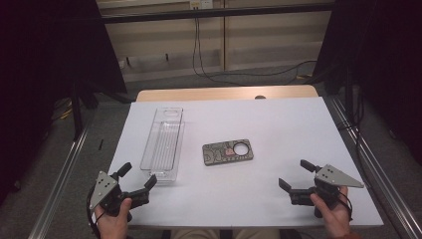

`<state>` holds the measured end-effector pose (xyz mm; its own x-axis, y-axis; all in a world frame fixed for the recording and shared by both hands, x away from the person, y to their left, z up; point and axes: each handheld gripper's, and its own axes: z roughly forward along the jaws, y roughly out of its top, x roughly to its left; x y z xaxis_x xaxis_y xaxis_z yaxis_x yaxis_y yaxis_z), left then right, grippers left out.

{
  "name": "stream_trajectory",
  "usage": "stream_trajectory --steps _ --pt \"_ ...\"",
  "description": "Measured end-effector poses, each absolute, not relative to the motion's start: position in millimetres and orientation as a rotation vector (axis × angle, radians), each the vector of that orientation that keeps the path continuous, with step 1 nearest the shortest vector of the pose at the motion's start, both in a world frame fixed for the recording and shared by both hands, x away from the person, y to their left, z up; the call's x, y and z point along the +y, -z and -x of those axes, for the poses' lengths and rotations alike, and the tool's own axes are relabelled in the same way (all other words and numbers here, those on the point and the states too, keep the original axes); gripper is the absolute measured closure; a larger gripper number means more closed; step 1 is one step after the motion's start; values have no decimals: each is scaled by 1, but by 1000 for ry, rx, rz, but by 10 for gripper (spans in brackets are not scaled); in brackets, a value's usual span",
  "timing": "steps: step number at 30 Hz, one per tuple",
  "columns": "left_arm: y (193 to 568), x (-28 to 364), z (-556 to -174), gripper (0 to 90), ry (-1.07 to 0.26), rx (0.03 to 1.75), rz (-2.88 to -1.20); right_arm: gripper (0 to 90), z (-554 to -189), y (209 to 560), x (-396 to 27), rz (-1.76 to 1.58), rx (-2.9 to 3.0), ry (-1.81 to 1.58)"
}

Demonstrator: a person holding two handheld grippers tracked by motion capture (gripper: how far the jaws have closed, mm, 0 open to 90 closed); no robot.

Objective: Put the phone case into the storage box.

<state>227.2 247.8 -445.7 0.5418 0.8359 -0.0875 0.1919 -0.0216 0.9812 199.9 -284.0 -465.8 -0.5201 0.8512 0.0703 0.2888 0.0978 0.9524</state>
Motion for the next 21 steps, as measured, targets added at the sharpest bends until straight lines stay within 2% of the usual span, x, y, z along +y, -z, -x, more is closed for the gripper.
stream_trajectory --steps 21 --pt "447 249 -226 32 -633 899 -1549 19 -219 460 -264 -1065 1957 -1474"
